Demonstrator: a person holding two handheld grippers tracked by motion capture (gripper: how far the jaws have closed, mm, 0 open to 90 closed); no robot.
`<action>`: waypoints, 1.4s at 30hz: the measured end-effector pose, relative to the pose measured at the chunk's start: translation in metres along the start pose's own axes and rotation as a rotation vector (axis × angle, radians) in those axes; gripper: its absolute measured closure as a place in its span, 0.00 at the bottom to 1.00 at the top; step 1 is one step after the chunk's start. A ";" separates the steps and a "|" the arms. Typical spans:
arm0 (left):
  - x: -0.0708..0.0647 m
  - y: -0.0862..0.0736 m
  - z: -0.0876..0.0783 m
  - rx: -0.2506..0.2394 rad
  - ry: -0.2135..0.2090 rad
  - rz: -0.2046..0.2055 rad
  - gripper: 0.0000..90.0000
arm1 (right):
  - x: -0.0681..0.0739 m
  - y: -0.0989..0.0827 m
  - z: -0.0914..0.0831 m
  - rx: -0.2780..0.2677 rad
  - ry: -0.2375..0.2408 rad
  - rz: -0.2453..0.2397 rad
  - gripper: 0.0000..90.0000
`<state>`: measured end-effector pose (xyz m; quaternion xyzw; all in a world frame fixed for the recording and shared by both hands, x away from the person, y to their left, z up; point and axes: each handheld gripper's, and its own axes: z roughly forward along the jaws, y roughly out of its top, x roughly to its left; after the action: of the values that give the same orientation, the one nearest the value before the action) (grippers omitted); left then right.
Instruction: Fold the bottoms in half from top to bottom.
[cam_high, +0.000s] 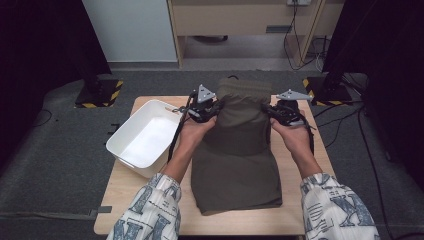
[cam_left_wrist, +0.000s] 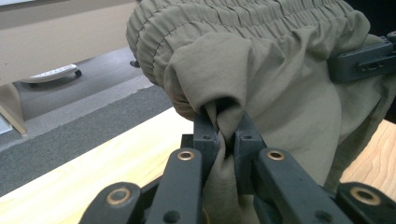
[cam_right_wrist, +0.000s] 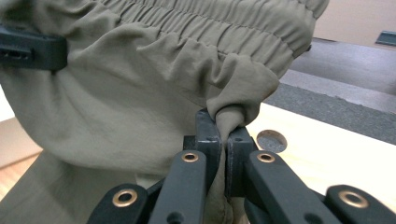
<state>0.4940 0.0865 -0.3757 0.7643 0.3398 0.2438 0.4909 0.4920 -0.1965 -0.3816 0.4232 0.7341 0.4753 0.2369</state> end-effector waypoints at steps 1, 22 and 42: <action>0.000 -0.004 0.000 0.004 -0.001 0.005 0.92 | 0.001 -0.003 0.000 0.004 0.002 -0.008 0.97; -0.020 -0.073 -0.013 0.018 -0.045 -0.028 0.91 | 0.025 -0.063 -0.006 0.055 0.049 -0.070 0.97; -0.040 -0.158 0.002 0.184 -0.094 -0.024 0.90 | 0.033 -0.126 0.015 0.198 0.076 -0.066 0.83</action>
<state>0.4258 0.1004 -0.5230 0.8127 0.3464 0.1697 0.4367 0.4355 -0.1854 -0.4996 0.4018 0.7994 0.4081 0.1816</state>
